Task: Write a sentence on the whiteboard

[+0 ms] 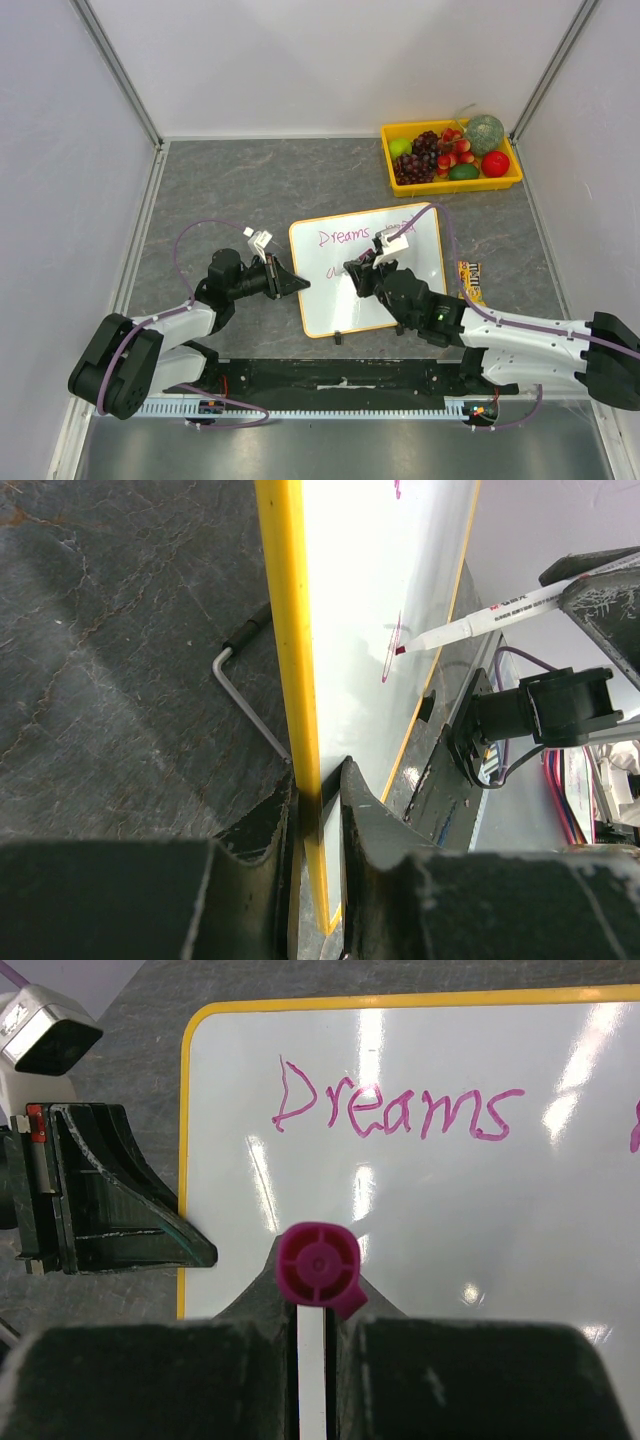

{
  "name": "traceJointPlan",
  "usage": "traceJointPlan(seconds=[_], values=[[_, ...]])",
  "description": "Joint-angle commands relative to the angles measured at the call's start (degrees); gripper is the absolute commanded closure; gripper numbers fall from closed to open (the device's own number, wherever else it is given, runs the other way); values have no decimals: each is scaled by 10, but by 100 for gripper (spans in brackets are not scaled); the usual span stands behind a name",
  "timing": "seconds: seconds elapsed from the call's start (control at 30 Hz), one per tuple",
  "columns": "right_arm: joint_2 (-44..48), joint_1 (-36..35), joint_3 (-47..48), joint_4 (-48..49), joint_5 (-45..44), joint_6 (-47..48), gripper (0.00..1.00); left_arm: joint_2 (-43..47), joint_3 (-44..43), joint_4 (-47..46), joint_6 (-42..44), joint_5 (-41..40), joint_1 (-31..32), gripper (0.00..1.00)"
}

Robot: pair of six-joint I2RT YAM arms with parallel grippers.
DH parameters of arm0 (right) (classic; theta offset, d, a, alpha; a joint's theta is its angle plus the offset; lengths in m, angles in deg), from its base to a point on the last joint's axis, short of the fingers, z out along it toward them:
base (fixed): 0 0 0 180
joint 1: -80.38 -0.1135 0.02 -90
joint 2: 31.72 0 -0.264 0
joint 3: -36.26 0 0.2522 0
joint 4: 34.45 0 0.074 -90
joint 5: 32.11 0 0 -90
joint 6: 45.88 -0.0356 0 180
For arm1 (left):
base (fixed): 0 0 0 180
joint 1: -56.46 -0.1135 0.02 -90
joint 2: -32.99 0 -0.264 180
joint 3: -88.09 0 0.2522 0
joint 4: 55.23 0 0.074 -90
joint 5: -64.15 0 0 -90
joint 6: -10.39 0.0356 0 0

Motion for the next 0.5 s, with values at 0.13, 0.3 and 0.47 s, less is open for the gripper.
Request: traceJointPlan(seconds=[0.13, 0.3, 0.47], values=[[20, 4, -16, -38, -16, -2, 100, -3, 0, 30, 56, -41, 2, 98], [29, 4, -2, -38, -14, 2, 100, -3, 0, 29, 56, -41, 2, 98], [43, 4, 14, -35, -15, 8, 100, -2, 0, 30, 56, -42, 2, 98]])
